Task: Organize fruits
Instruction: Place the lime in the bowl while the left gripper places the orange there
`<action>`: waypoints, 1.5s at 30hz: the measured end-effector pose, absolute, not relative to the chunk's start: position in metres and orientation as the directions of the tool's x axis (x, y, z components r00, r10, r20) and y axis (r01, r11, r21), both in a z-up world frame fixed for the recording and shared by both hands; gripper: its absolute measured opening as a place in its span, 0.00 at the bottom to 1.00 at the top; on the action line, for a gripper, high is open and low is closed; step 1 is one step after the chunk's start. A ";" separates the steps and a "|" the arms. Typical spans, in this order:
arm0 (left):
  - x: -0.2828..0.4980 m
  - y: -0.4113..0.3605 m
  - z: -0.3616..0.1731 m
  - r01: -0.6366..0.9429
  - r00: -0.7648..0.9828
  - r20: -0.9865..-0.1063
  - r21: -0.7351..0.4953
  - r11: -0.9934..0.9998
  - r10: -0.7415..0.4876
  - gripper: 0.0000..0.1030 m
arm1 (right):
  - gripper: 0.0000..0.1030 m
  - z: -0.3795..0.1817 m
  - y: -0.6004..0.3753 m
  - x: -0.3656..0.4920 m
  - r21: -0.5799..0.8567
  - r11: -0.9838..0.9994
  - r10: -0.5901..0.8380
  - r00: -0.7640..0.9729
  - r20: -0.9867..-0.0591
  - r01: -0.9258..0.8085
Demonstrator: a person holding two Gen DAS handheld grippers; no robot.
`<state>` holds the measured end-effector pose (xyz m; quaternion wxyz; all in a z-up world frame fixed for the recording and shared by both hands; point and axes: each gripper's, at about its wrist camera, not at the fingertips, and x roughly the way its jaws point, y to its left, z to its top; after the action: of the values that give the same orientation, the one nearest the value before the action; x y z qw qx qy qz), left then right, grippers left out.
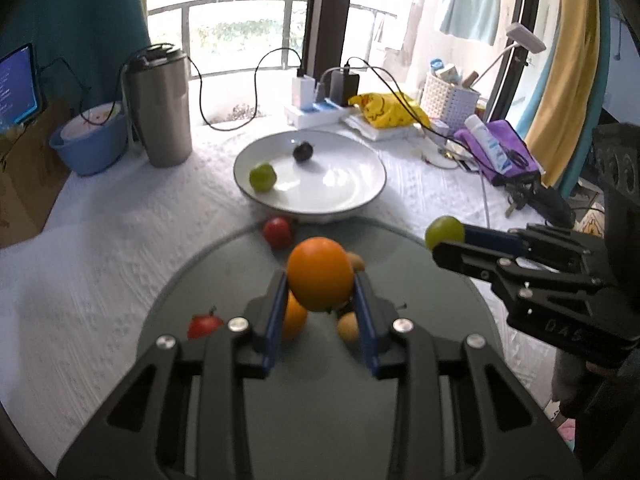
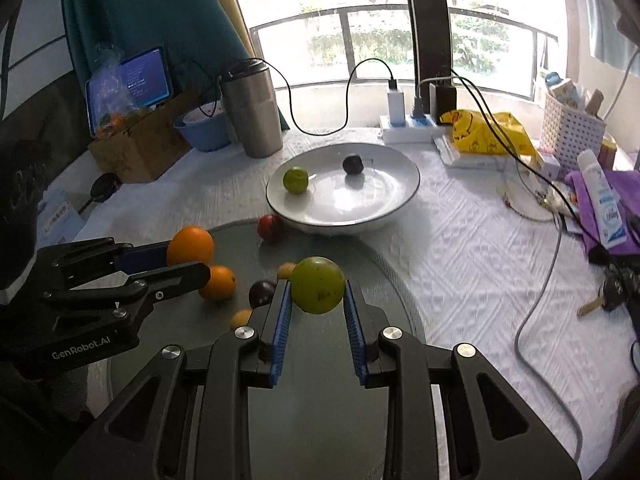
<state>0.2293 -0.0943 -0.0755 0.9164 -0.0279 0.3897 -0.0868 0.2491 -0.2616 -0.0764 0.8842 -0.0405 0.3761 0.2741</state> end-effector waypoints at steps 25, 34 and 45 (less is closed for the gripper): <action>0.324 -0.081 -0.078 0.167 0.680 -0.705 -0.120 0.979 -0.203 0.33 | 0.28 -0.070 -0.252 0.343 0.084 0.864 0.415 0.606 -0.679 -0.497; 0.350 -0.073 -0.098 0.131 0.626 -0.759 -0.127 0.983 -0.181 0.33 | 0.28 -0.095 -0.235 0.373 0.117 0.848 0.435 0.552 -0.711 -0.517; 0.364 -0.070 -0.105 0.114 0.612 -0.768 -0.148 0.982 -0.187 0.34 | 0.28 -0.118 -0.226 0.386 0.147 0.834 0.451 0.505 -0.736 -0.532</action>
<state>0.3644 -0.0705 -0.1054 0.8968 -0.0420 0.4323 -0.0838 0.3856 -0.2257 -0.1179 0.8660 -0.0493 0.4087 0.2839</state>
